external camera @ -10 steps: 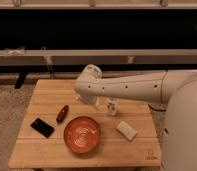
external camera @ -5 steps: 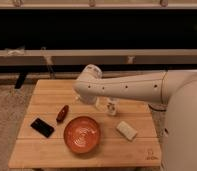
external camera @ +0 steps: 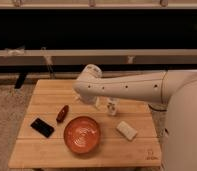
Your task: Place the ceramic cup in the ceramic bowl
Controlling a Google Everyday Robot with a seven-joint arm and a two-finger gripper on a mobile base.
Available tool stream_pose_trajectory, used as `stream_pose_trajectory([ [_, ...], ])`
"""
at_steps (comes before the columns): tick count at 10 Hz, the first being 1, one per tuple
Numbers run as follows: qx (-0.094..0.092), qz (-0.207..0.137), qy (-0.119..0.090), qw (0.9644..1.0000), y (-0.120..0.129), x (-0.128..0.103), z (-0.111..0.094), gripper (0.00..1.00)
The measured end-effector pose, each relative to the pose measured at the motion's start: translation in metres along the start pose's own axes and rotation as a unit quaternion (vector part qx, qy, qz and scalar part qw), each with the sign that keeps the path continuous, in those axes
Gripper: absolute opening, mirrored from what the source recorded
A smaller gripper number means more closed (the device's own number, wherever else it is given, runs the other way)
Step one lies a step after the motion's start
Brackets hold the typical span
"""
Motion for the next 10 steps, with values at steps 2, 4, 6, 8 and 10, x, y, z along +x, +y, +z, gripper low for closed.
stream_pose_trajectory([
  [2, 0.000, 0.000, 0.000, 1.0000, 0.000, 0.000, 0.000, 0.80],
  [4, 0.000, -0.001, 0.000, 1.0000, 0.000, 0.000, 0.000, 0.80],
  [6, -0.010, -0.005, -0.001, 0.9999, 0.002, 0.000, -0.004, 0.80],
  [8, -0.021, -0.019, 0.003, 0.9996, -0.005, 0.001, -0.031, 0.80],
  [10, -0.032, -0.033, 0.008, 0.9989, -0.011, 0.008, -0.071, 0.80],
])
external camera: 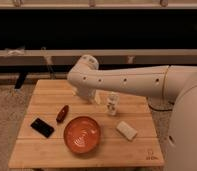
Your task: Place the ceramic cup in the ceramic bowl
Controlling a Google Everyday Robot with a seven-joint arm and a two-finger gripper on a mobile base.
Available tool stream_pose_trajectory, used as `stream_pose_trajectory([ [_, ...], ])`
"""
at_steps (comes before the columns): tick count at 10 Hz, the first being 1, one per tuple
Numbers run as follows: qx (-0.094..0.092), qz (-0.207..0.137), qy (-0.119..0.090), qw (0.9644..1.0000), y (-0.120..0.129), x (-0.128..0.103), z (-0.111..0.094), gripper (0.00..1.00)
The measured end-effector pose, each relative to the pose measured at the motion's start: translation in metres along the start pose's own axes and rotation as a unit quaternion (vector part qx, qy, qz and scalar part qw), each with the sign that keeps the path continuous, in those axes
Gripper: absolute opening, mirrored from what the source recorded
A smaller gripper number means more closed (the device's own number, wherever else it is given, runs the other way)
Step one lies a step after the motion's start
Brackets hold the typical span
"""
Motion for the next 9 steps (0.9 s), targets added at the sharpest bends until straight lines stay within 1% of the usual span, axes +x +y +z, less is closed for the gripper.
stream_pose_trajectory([
  [2, -0.010, -0.013, 0.004, 0.9999, -0.004, 0.004, -0.024, 0.80],
  [3, -0.016, -0.022, 0.009, 0.9996, -0.005, 0.006, -0.037, 0.80],
  [4, -0.018, -0.024, 0.011, 0.9995, -0.005, 0.007, -0.040, 0.80],
  [9, -0.019, -0.024, 0.012, 0.9995, -0.005, 0.007, -0.039, 0.80],
])
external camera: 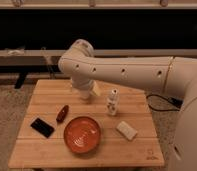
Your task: Place the ceramic cup in the ceramic bowl
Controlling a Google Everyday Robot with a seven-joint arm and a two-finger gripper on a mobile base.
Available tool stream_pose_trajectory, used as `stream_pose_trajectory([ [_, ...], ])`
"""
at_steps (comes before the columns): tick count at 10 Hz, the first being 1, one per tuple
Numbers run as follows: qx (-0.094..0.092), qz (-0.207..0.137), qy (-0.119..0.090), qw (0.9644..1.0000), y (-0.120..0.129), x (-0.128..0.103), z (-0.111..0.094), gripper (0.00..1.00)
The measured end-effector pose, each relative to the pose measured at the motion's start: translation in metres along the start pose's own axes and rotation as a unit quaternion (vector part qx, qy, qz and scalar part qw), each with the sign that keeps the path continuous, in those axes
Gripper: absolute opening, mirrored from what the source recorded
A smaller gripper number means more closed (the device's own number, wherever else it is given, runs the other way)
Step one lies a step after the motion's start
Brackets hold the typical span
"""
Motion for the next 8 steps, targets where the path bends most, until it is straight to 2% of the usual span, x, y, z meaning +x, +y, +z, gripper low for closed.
stream_pose_trajectory([
  [5, 0.002, 0.000, 0.000, 1.0000, -0.001, 0.003, 0.000, 0.80],
  [7, 0.005, 0.000, -0.002, 1.0000, -0.003, 0.020, 0.002, 0.80],
  [8, 0.007, 0.001, -0.003, 1.0000, -0.002, 0.040, 0.007, 0.80],
])
